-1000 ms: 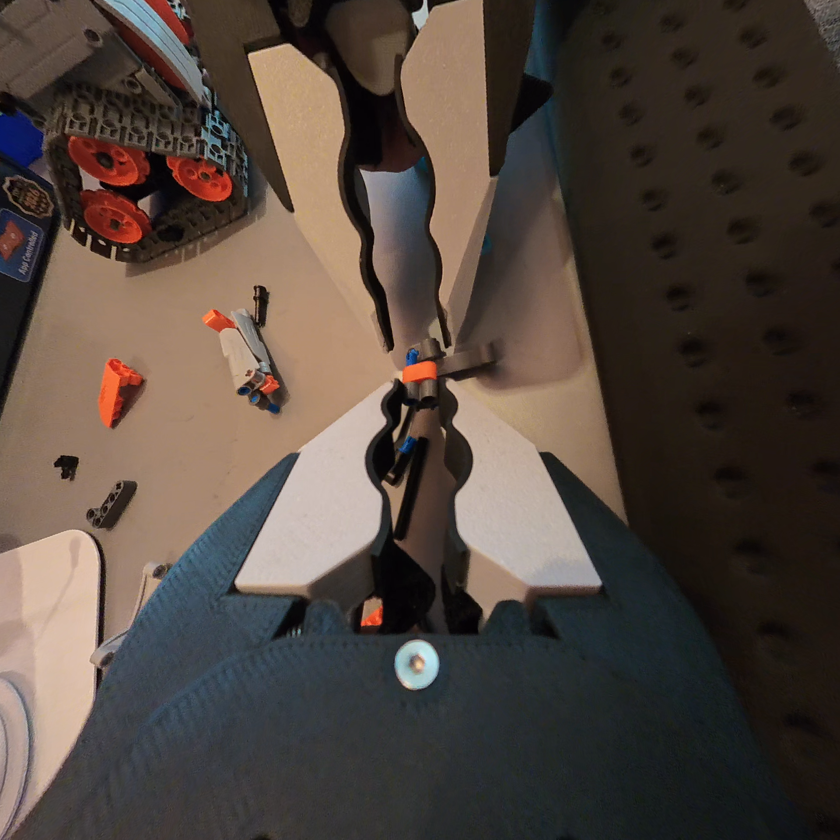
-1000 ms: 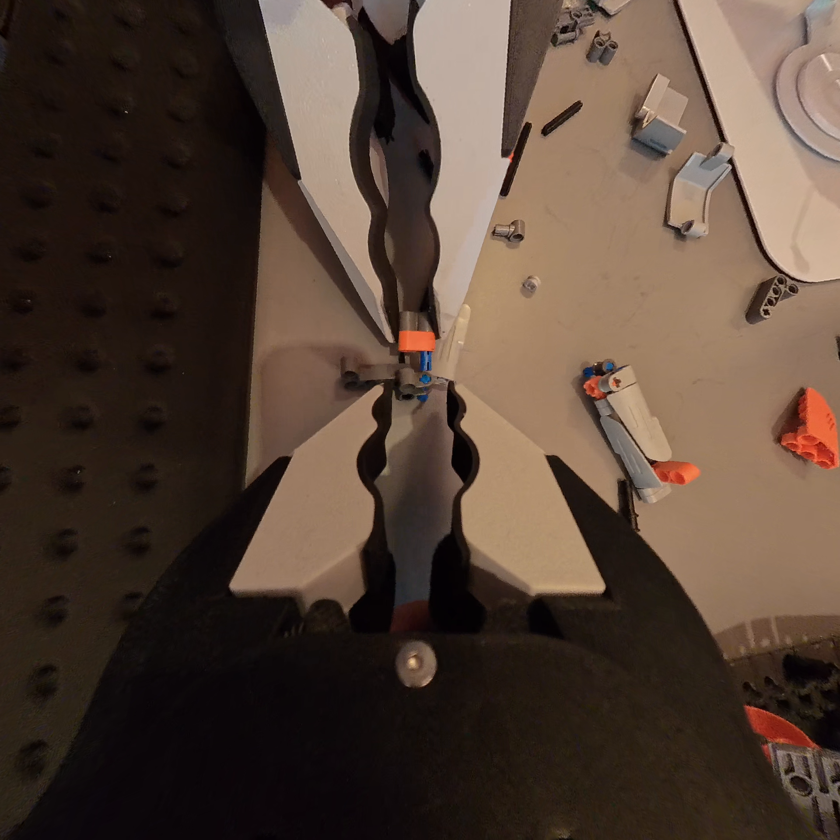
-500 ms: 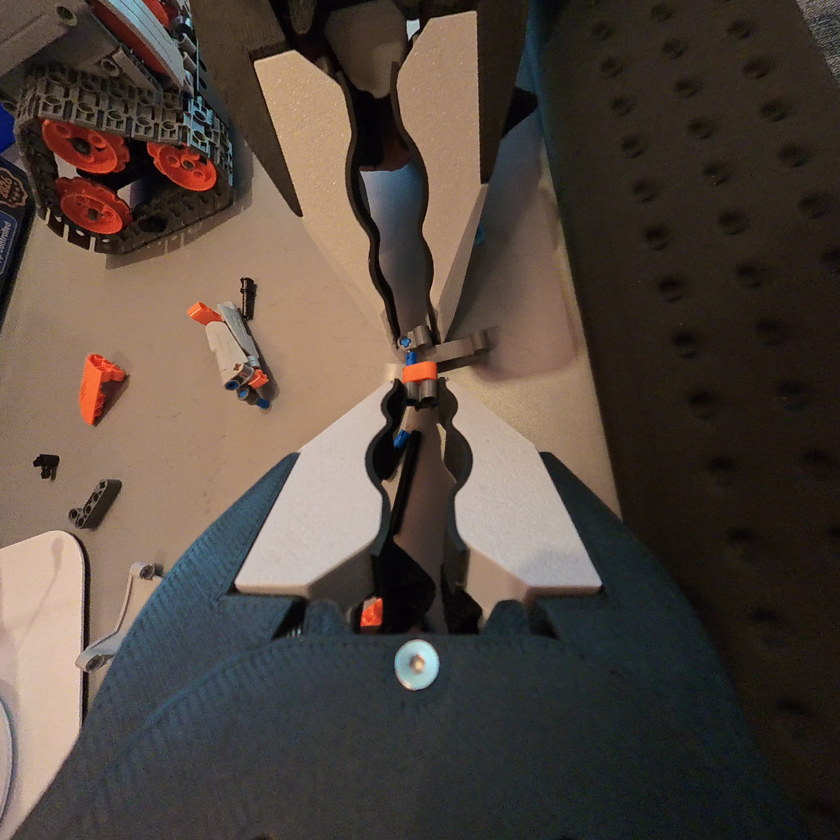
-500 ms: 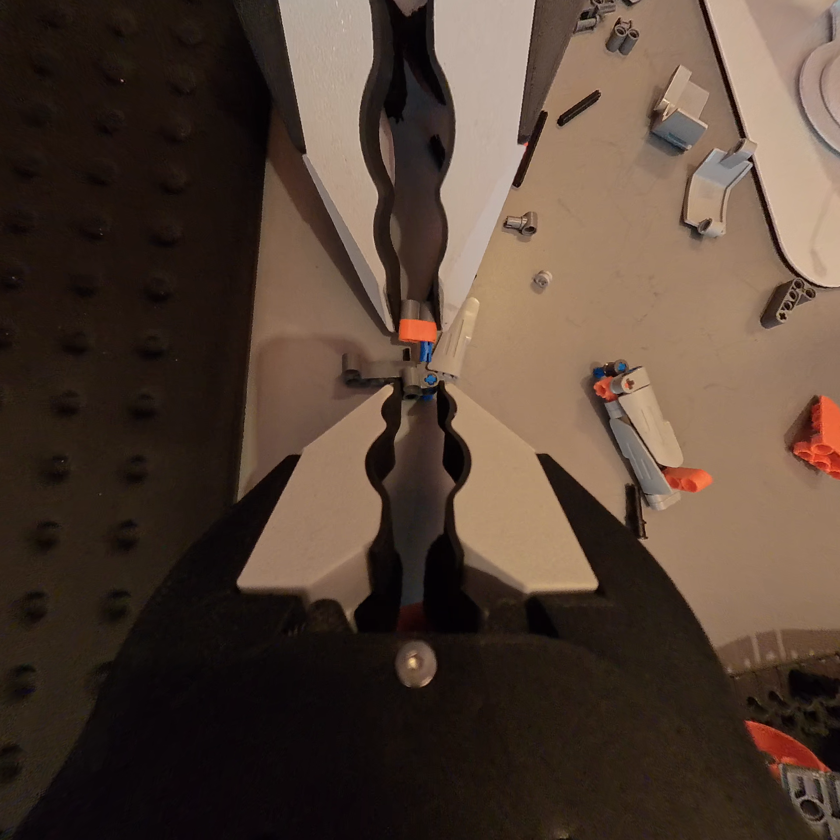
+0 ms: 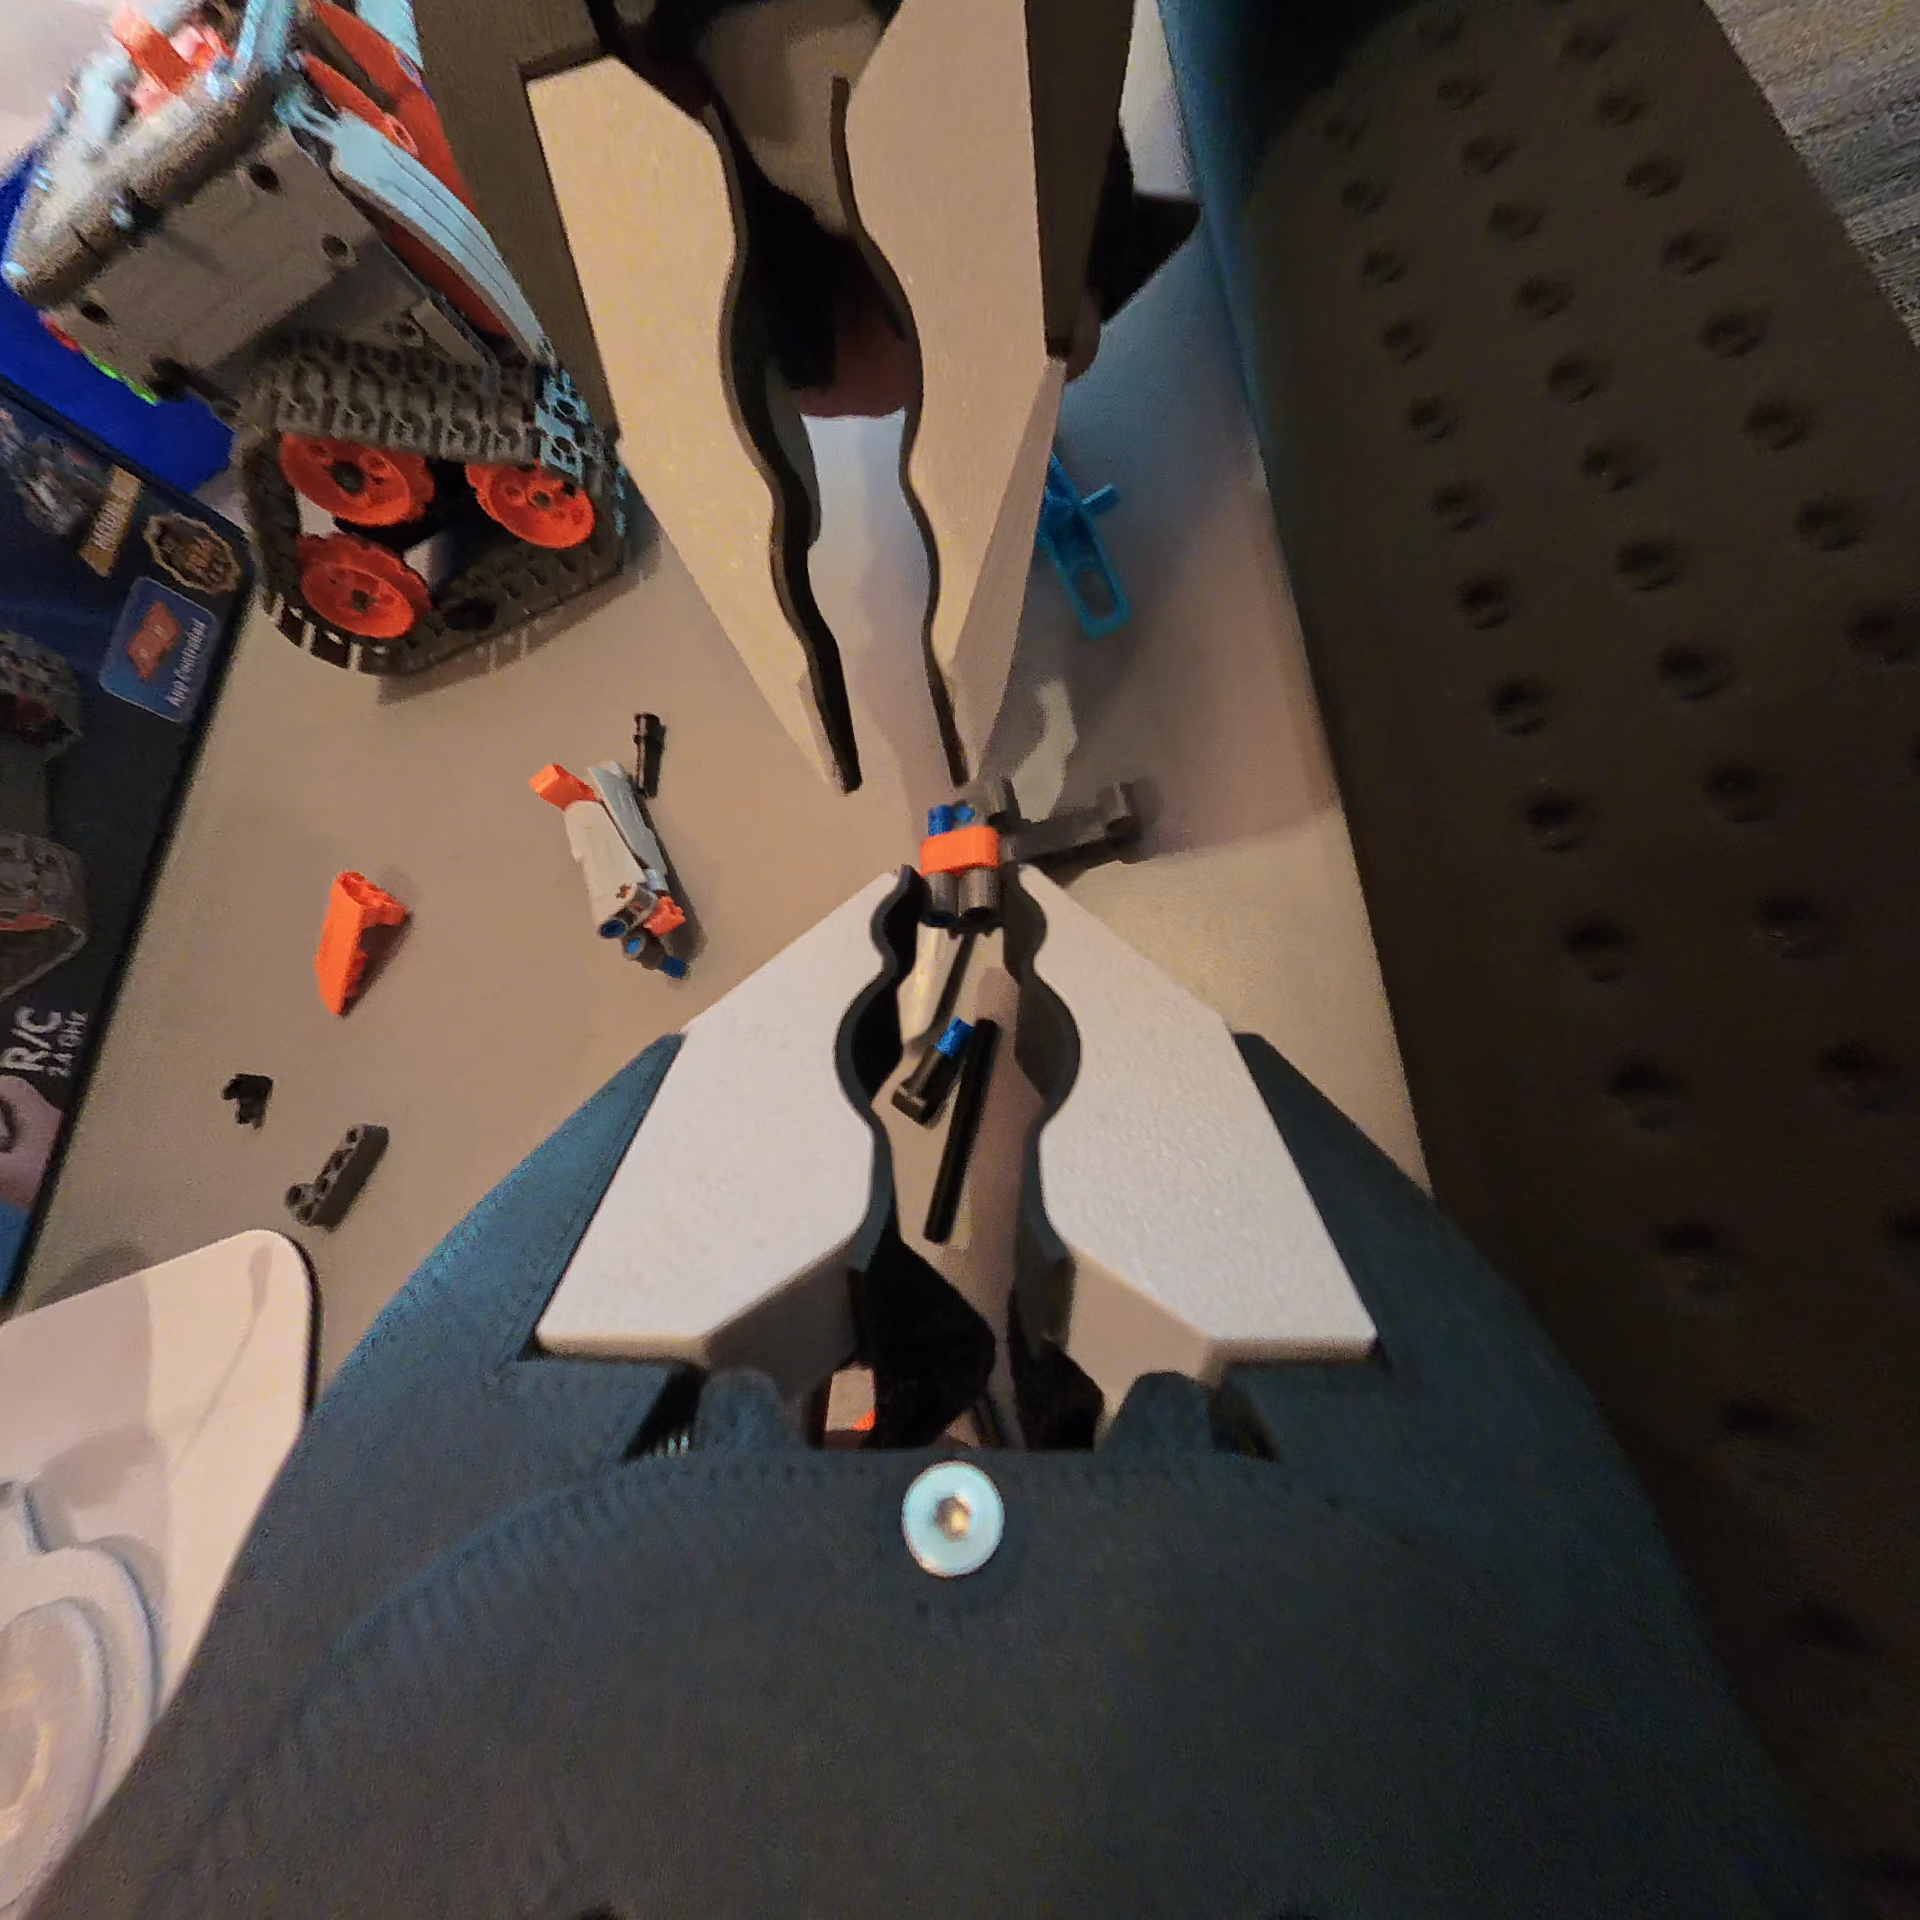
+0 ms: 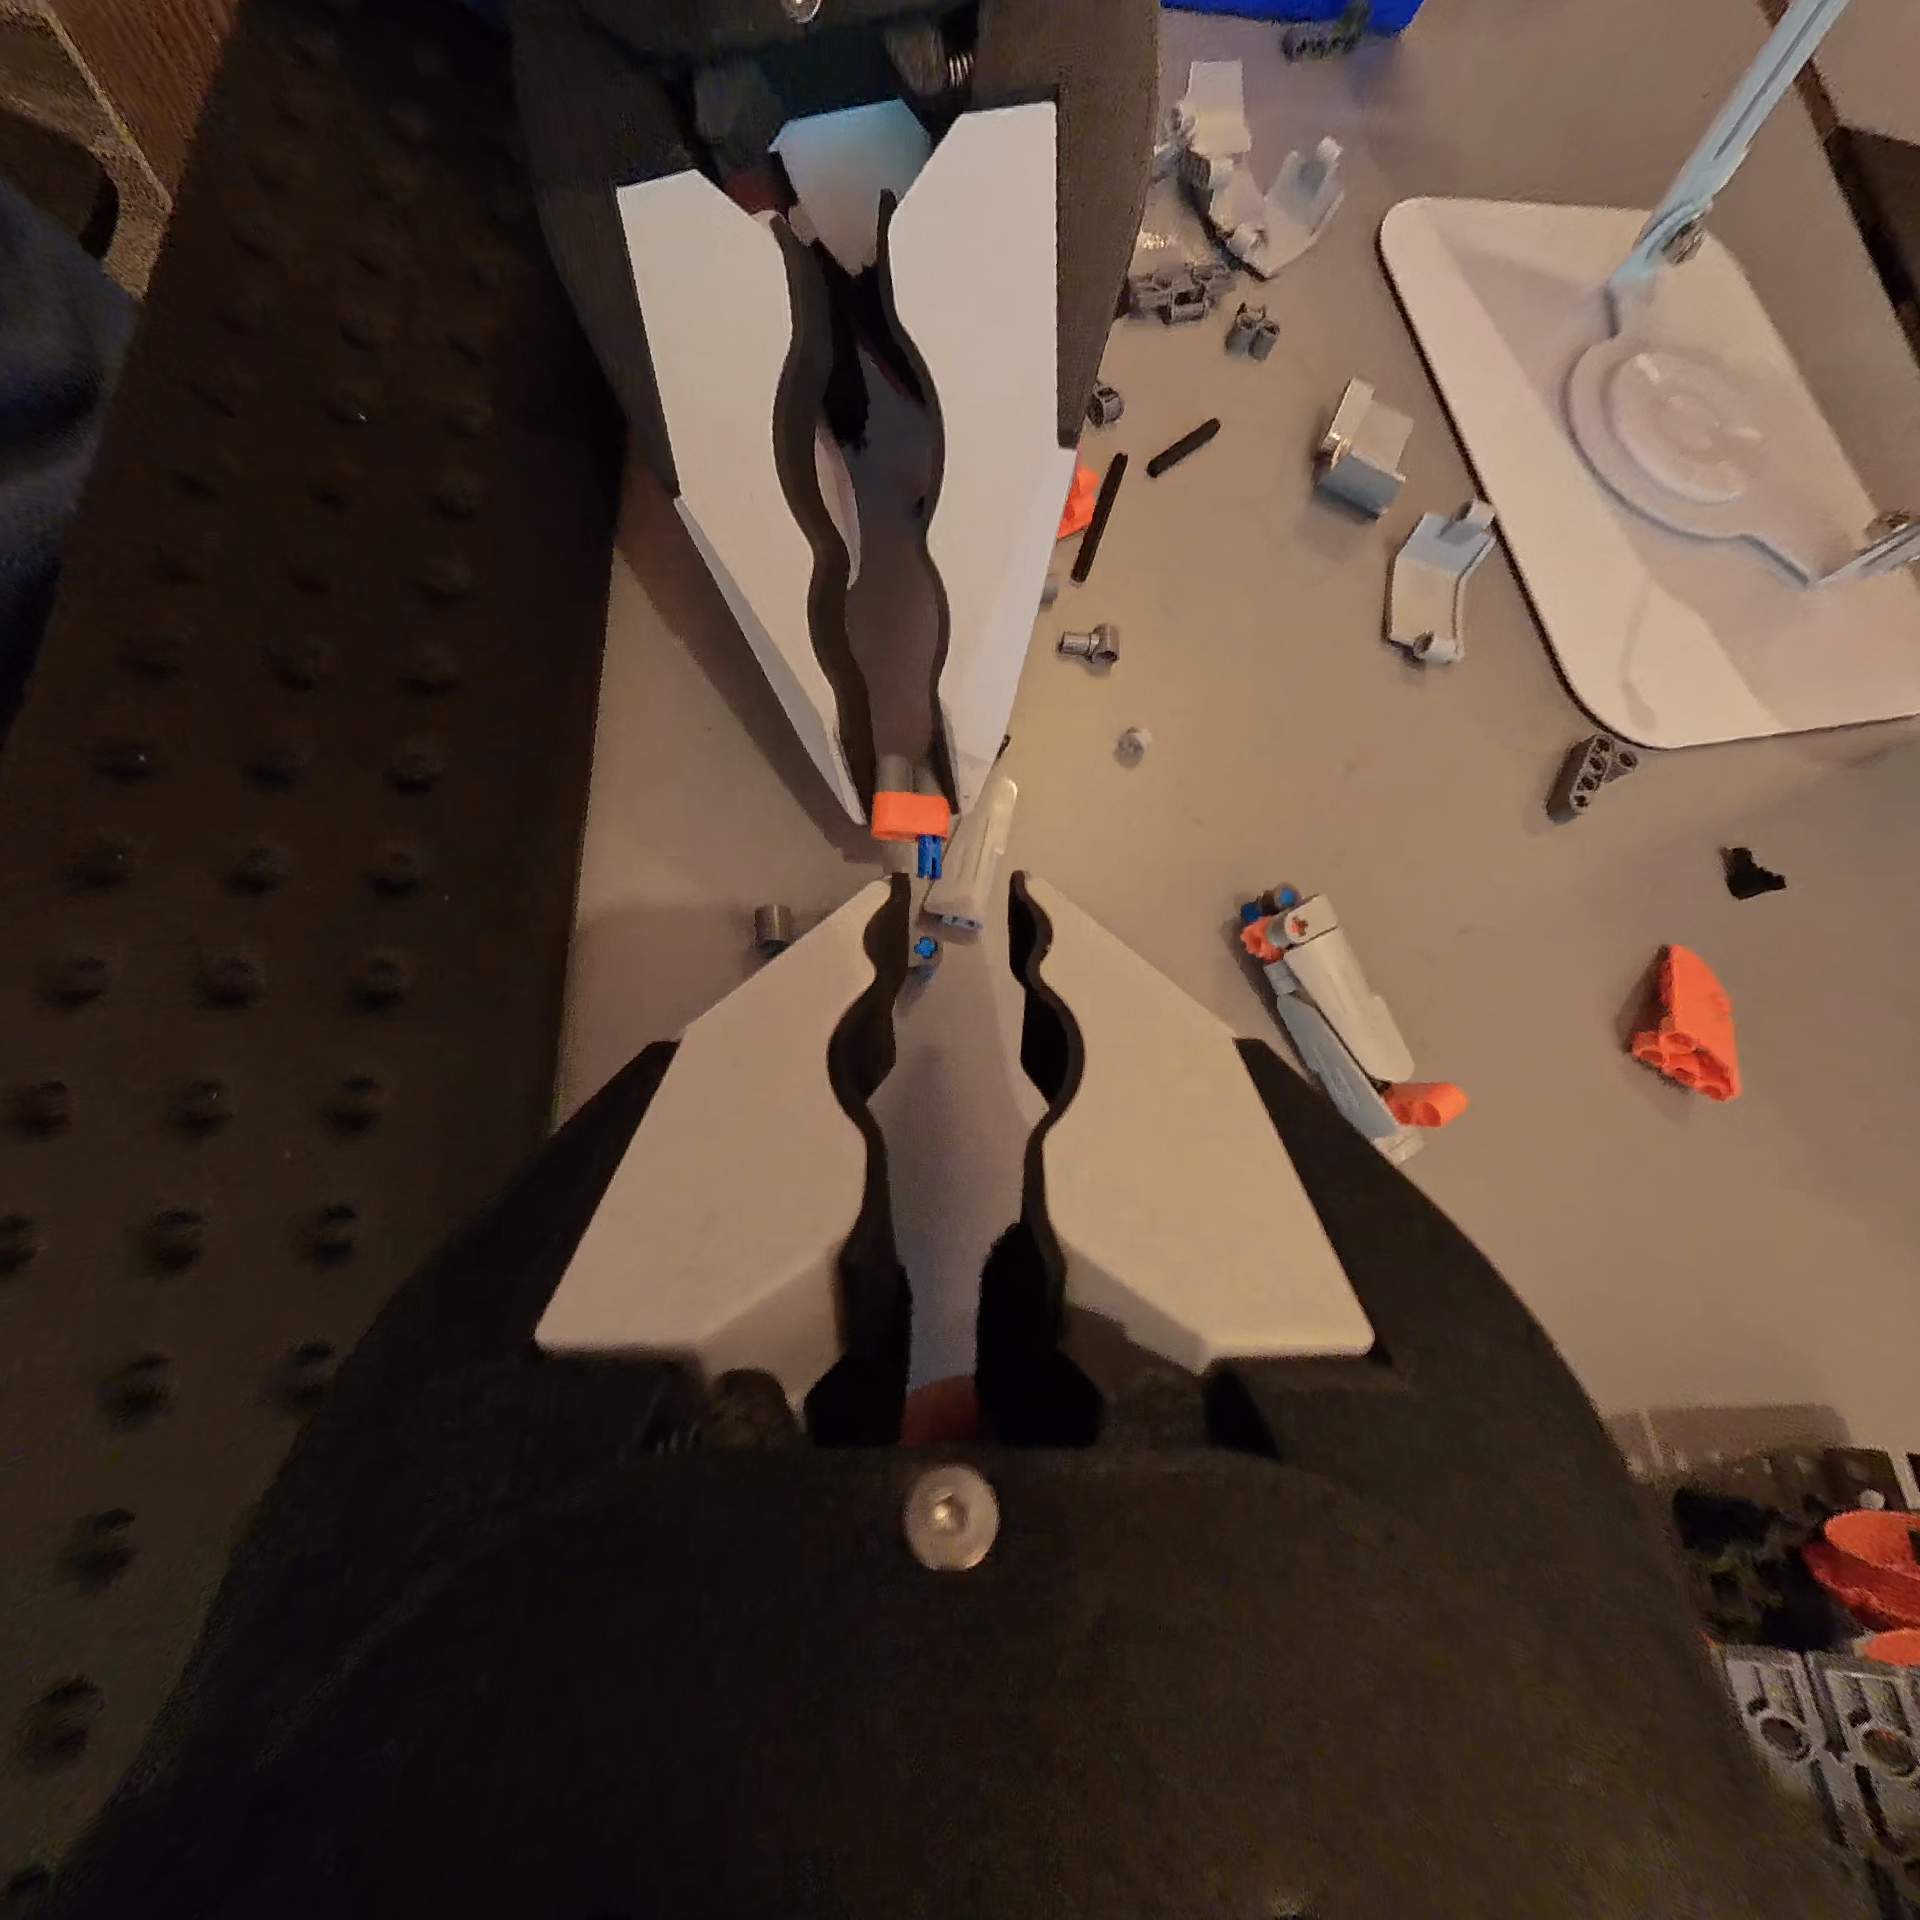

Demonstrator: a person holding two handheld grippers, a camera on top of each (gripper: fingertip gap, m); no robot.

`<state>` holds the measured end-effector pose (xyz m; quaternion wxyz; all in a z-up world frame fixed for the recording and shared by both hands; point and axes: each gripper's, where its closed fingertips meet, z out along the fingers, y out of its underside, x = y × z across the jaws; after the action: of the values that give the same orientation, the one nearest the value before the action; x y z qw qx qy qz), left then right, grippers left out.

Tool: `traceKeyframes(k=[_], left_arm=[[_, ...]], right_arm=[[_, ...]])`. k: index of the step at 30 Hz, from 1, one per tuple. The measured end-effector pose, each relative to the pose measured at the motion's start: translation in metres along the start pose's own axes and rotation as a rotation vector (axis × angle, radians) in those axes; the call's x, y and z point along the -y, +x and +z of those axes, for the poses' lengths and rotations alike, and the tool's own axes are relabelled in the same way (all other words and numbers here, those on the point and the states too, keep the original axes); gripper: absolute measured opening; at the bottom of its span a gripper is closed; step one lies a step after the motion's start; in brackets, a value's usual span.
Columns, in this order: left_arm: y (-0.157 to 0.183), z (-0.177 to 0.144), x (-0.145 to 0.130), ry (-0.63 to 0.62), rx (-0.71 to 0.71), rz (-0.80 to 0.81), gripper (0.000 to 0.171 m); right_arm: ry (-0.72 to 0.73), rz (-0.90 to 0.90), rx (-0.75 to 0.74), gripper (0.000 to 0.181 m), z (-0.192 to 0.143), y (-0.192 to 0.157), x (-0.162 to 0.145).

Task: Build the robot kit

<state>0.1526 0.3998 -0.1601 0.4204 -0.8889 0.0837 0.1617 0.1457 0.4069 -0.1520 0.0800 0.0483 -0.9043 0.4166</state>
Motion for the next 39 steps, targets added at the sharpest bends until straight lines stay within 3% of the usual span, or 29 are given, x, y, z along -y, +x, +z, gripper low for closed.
traceKeyframes(k=[7,15,21,29,39], left_arm=[[-0.008,-0.005,0.011,0.057,0.054,0.011,0.014],[-0.016,-0.01,0.014,0.097,0.045,-0.098,0.014],[-0.017,-0.016,0.024,0.207,-0.072,-0.298,0.013],[-0.01,-0.02,0.029,0.246,-0.197,-0.41,0.013],[-0.017,-0.027,0.035,0.308,-0.203,-0.476,0.016]], right_arm=[[0.044,-0.053,-0.032,0.003,0.002,0.0,0.01],[0.072,-0.217,-0.153,0.009,-0.005,0.006,0.02],[0.081,-0.493,-0.295,0.011,-0.012,0.002,0.031],[0.061,-0.741,-0.409,0.005,-0.012,-0.002,0.037],[0.153,-0.555,-0.349,0.005,-0.018,0.003,0.043]])
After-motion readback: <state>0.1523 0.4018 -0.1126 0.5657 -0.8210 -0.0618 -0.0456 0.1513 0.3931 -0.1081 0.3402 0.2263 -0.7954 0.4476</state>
